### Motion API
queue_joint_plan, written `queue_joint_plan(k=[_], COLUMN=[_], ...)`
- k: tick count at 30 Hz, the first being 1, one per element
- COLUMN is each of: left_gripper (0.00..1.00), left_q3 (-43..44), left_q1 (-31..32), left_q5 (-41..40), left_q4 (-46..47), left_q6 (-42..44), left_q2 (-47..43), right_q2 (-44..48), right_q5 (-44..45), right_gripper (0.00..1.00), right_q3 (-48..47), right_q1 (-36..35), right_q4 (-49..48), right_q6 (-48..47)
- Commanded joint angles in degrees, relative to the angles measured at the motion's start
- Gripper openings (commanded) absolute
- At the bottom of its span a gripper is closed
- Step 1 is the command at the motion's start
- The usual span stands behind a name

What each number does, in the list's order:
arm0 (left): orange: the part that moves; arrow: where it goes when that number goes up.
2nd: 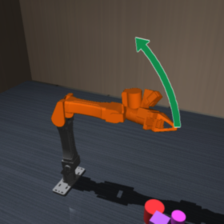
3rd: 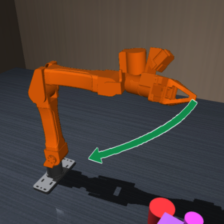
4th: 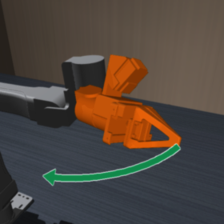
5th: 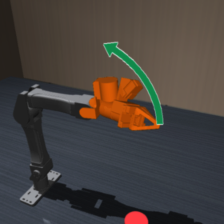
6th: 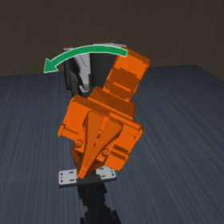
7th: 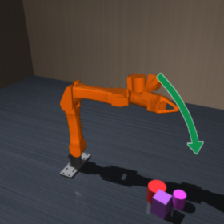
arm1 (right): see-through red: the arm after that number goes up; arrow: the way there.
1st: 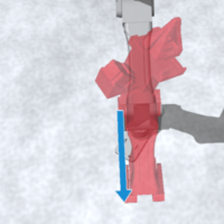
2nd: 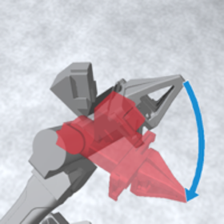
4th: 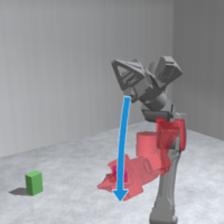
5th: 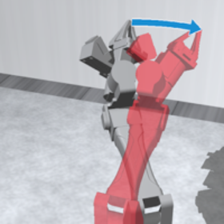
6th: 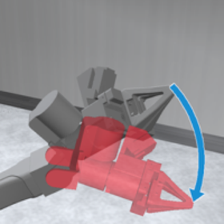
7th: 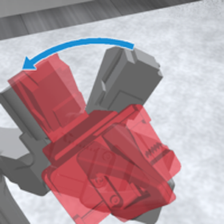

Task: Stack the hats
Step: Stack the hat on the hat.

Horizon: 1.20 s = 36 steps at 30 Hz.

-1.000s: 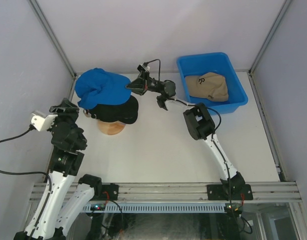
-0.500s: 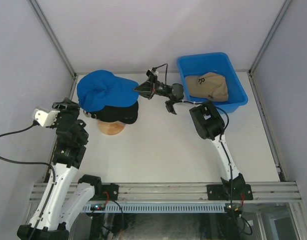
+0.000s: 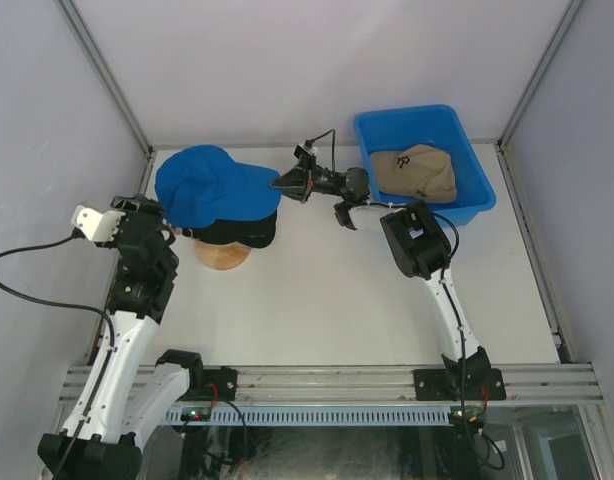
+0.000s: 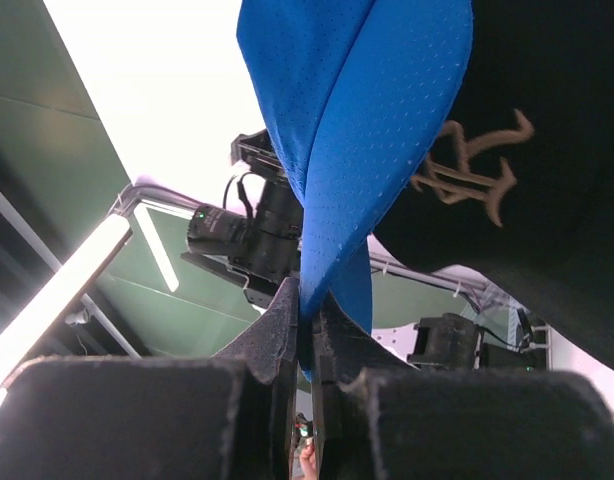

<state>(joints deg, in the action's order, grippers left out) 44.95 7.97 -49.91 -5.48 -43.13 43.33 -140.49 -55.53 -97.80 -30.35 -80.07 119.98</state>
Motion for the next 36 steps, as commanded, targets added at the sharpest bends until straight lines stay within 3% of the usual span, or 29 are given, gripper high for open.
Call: queue_joint_plan(k=[1,22,36], left_gripper=[0.61,0.62,0.63], left_q3=[4.2,3.8,3.6], left_q1=[-0.9,-3.8,-5.2], left_q5=[0.8,2.8,4.1], left_q4=[0.0,-0.8,-0.3], left_q6=[-1.1,-3.3,-3.4], left_q2=[0.7,3.6,4.2], right_q2=[1.4,-2.0,-4.9], right_q5=[-1.8,-1.9,-3.9], right_gripper=[0.0,0.0,0.0], right_q3=[2.6,9.9,10.4], right_q1=[0.5,2.0,2.3], right_q4=[0.0,-3.2,1.2], right_q6=[18.1,17.7,12.6])
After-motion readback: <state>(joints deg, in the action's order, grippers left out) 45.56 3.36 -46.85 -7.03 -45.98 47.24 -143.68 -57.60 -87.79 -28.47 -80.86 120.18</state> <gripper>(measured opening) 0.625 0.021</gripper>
